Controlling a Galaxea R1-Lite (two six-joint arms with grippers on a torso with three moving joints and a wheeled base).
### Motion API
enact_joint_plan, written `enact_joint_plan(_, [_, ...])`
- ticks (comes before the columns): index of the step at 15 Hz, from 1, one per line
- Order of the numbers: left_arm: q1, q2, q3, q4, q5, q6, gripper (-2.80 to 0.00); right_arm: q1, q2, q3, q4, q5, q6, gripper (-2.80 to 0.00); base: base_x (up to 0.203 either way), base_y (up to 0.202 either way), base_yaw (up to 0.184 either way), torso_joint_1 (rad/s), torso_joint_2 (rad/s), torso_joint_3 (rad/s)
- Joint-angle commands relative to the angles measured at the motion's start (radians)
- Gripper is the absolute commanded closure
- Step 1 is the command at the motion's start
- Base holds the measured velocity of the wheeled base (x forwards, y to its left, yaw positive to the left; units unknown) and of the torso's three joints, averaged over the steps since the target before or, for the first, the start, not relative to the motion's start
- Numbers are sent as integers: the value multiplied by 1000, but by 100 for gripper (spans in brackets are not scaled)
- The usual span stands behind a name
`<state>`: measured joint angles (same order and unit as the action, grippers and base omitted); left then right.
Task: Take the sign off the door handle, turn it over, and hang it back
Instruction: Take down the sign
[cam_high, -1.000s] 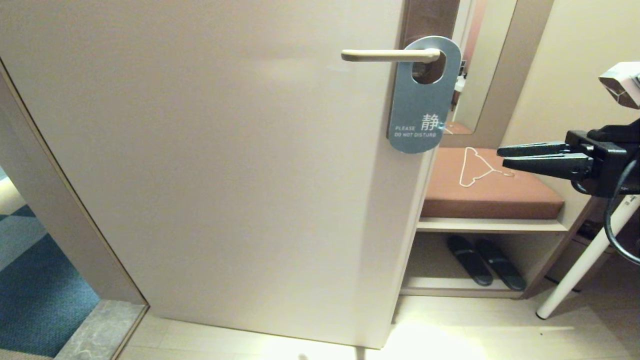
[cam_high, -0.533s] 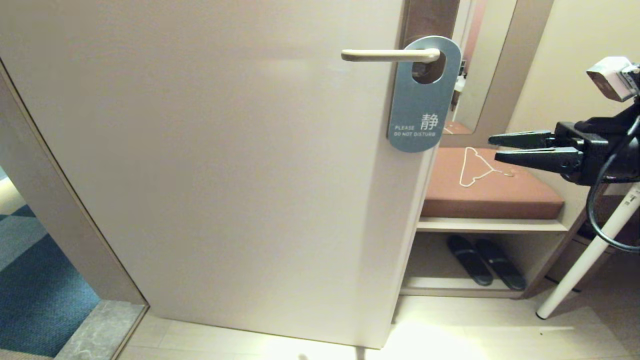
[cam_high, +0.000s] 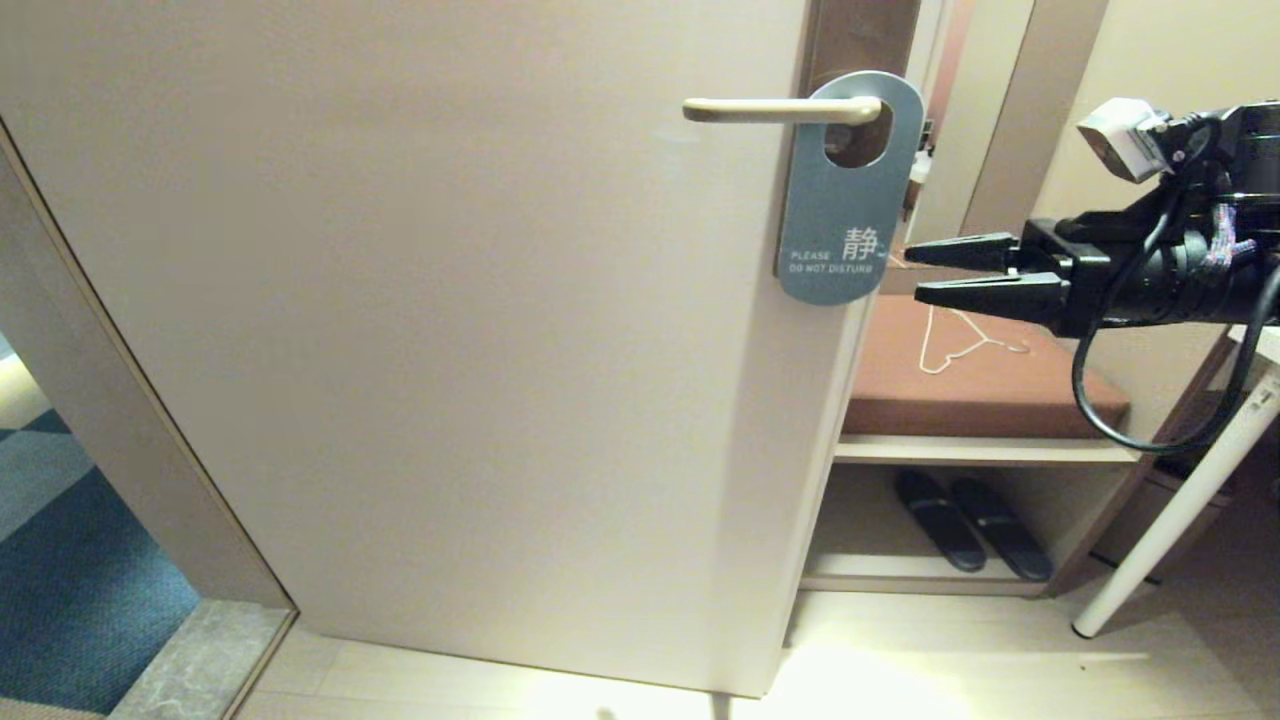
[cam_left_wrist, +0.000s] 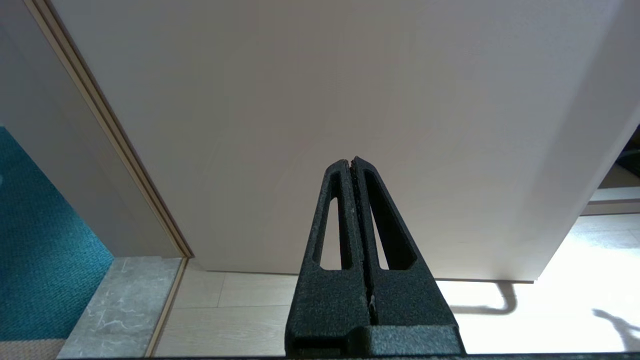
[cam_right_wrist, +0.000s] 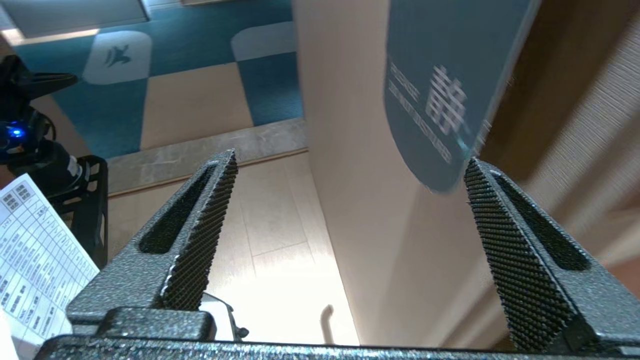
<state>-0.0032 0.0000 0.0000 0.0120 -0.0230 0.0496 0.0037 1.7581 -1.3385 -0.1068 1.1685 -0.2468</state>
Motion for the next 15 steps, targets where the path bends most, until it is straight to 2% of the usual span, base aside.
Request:
enact_joint_plan(1, [0,2,0,0,0,1,0,25,32,-19,-2,7,-2,-280,0,0,0,0,0,0])
enact_joint_plan(9, [0,2,0,0,0,1,0,30,43,-28,-2,3,-2,-280,0,0,0,0,0,0])
enact_joint_plan(15, [0,2,0,0,-2,1,0,18,46,-33,1,-35,-2,-280,0,0,0,0,0,0])
